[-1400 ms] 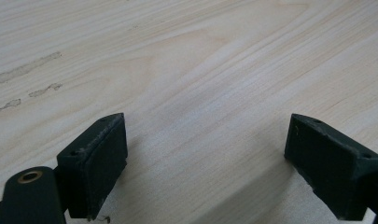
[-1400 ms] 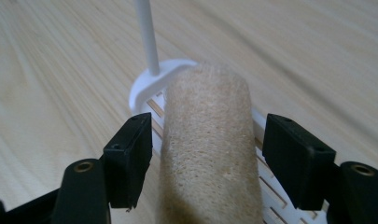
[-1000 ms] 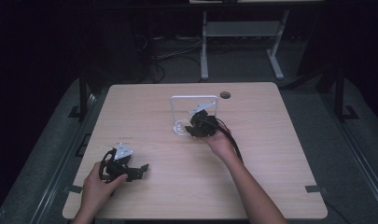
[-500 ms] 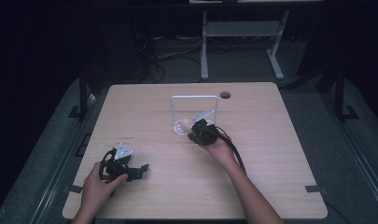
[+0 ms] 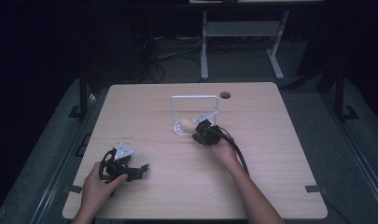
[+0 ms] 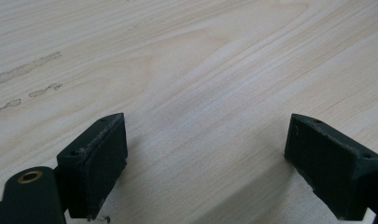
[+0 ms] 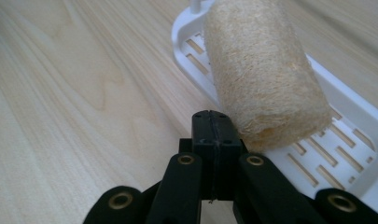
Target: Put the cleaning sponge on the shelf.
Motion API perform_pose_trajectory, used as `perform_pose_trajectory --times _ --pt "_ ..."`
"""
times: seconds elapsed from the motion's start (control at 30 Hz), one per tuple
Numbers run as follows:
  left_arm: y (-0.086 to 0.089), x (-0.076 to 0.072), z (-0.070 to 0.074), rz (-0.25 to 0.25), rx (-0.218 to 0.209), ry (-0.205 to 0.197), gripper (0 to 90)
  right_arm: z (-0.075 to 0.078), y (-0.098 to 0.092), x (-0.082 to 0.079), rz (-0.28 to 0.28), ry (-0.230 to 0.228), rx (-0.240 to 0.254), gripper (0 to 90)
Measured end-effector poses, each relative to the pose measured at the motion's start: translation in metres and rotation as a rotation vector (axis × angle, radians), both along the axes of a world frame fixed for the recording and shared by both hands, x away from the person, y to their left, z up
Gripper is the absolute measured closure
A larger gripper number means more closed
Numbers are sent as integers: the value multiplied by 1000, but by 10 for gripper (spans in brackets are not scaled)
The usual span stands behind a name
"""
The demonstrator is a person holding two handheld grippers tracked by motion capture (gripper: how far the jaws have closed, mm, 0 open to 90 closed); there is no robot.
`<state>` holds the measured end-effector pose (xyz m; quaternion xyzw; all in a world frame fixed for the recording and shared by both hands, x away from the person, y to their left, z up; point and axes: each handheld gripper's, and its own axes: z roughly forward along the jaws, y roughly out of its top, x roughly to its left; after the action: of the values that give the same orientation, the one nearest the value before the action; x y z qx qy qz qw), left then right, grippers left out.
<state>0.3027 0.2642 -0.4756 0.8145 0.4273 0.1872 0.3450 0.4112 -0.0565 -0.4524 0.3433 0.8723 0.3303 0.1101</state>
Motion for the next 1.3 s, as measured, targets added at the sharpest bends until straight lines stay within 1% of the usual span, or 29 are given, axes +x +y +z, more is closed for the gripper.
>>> perform_pose_trajectory --times 0.17,0.43,0.5,0.77,1.0,1.07,1.3 --pt "0 0 0 0 1 1 126 -1 -6 3 -20 -6 -9 899" --pt "0 0 0 0 1 1 126 -3 -16 8 -55 0 -24 899" --pt "0 0 0 0 1 1 126 -4 -19 9 -57 -7 -31 899" --pt "0 0 0 0 1 1 126 -3 -27 15 -87 -22 -26 899" --pt "0 0 0 0 1 1 126 -2 -27 15 -81 -20 -10 898" --pt "0 0 0 0 1 1 126 -2 -27 15 -74 -19 -15 898" --pt "0 0 0 3 -2 0 126 0 -30 9 -61 -11 -11 875"
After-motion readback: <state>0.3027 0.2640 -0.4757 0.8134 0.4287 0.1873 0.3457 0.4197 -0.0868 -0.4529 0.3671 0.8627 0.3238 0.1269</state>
